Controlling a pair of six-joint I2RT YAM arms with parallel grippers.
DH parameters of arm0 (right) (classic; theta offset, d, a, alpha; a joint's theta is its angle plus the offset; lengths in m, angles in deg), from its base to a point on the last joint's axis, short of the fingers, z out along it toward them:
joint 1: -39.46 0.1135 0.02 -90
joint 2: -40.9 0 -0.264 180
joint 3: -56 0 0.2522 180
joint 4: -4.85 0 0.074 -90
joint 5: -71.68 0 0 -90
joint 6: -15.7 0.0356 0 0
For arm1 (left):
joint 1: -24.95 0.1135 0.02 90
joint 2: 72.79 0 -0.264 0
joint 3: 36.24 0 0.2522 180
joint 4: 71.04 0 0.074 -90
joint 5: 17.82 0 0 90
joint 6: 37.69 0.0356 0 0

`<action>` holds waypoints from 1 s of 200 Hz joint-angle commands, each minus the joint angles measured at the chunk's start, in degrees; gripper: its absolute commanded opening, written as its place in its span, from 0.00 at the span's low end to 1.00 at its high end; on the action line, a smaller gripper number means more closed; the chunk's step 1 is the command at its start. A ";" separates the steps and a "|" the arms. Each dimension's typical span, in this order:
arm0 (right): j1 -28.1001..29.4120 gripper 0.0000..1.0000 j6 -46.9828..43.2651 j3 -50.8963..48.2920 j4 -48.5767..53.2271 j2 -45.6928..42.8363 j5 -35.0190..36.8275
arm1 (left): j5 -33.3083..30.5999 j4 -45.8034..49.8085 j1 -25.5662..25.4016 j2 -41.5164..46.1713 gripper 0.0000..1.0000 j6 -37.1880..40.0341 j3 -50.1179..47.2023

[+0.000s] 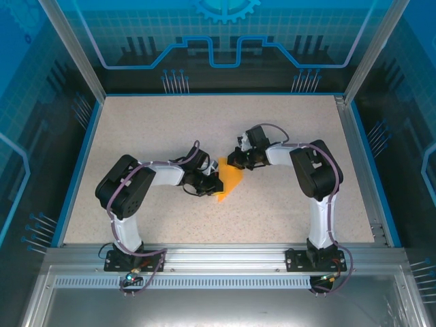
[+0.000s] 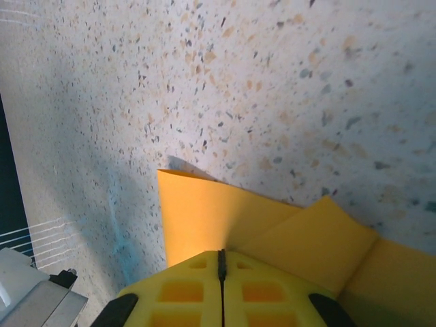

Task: Fold a paper plane with a square sheet of paper (pick it up from the middle)
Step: Fourth fold the wing at the center of the table.

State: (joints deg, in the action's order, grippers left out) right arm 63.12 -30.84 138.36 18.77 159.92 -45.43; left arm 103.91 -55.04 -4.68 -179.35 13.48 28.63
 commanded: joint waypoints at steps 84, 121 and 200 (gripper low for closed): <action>-5.27 0.08 -1.98 7.68 4.68 3.79 10.95 | -5.37 11.37 -0.36 -3.57 0.00 3.78 -4.08; -5.46 0.10 -3.33 7.80 5.96 -0.76 8.67 | -5.49 13.01 -0.42 -2.93 0.00 5.63 -4.24; 1.39 0.06 -3.10 -3.03 2.53 -11.58 3.42 | -3.96 13.14 -0.38 -1.70 0.00 6.68 -3.59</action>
State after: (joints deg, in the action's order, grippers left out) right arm 60.39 -34.12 139.32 22.14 148.27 -38.96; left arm 103.95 -54.52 -4.68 -178.85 18.27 28.19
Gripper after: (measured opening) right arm 0.073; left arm 0.049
